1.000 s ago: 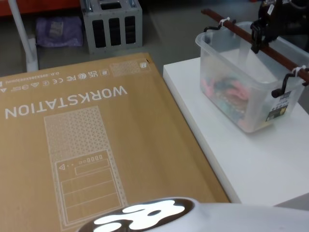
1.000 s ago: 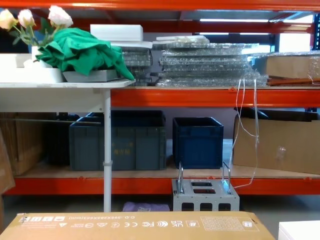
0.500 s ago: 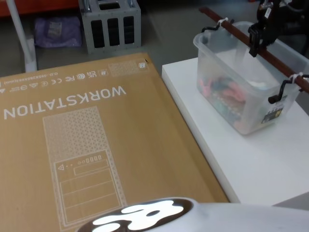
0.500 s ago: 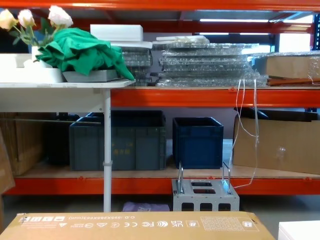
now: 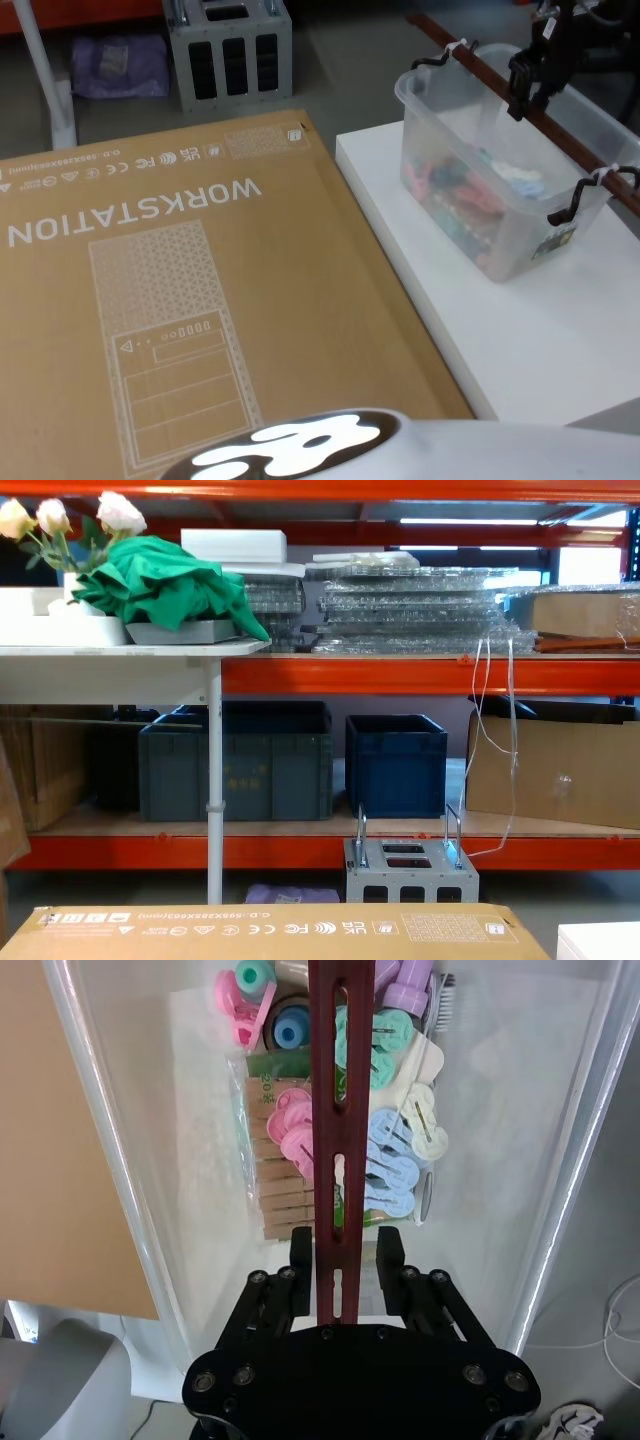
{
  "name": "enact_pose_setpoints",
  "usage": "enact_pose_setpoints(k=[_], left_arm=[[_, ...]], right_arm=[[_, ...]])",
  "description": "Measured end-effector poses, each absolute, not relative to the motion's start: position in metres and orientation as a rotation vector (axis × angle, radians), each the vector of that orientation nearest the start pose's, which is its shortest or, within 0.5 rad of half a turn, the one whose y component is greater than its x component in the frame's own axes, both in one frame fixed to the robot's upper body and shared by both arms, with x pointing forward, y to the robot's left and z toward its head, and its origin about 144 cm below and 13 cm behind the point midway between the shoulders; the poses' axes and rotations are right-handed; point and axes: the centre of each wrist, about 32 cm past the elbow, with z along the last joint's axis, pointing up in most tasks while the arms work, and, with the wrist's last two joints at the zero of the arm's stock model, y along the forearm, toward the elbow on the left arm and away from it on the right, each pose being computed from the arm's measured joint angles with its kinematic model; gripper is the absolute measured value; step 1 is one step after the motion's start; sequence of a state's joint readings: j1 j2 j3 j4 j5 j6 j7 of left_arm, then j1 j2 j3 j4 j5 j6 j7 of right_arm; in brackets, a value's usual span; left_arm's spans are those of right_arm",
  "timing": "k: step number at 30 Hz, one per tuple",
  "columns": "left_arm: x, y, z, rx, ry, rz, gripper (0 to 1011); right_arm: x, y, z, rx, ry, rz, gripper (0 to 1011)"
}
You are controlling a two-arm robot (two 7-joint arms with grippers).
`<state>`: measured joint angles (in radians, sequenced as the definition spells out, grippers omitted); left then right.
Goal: Use one hand to grasp the basket and place it at the designated location.
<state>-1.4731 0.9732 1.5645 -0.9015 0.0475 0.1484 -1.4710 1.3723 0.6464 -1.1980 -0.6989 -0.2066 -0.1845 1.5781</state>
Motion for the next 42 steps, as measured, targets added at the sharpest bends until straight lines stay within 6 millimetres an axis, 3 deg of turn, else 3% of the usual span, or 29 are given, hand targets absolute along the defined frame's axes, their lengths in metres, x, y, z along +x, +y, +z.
enact_pose_setpoints(k=[10,22,27,42], left_arm=[[0.617,0.495,1.396,1.629,0.163,0.177,0],[0.617,0.495,1.396,1.629,0.163,0.177,0],[0.617,0.495,1.396,1.629,0.163,0.177,0],[0.617,0.495,1.396,1.629,0.163,0.177,0]], right_arm=[[0.683,-0.399,1.409,-1.473,-0.197,0.106,679],[0.682,-0.401,1.411,-1.469,-0.21,0.09,1000],[0.677,-0.408,1.426,-1.462,-0.244,0.043,1000],[0.671,-0.416,1.444,-1.449,-0.27,-0.02,1000]])
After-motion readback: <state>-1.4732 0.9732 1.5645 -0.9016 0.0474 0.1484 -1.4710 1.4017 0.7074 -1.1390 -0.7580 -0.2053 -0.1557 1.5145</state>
